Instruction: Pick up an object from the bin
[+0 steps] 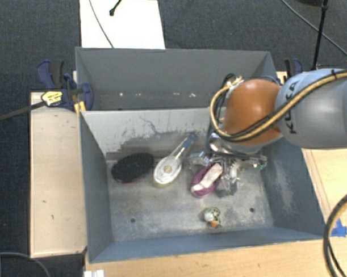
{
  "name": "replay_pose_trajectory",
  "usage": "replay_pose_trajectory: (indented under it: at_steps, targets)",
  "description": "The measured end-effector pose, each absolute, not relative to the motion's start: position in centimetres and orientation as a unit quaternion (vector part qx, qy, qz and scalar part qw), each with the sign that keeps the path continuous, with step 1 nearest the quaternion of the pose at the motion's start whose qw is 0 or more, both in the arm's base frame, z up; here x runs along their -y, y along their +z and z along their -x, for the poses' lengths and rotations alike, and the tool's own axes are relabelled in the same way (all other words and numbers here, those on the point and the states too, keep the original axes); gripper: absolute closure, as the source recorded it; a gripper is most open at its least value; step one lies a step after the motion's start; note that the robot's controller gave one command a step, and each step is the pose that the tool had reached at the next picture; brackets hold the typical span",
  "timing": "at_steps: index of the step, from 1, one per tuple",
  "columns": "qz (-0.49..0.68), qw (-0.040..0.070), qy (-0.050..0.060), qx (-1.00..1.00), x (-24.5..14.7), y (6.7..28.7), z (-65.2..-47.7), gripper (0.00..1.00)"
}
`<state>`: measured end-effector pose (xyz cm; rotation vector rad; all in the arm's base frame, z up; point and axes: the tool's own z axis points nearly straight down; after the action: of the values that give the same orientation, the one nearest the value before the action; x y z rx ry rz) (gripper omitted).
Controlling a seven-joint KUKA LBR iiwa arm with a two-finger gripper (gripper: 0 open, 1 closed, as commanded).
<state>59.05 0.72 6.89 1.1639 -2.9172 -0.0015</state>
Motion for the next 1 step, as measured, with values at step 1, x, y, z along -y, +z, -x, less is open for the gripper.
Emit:
replay_pose_trajectory:
  at_steps: [1]
  targets:
    - [-0.4,-0.003,0.0,0.916,-2.36,7.07,-59.33,0.0]
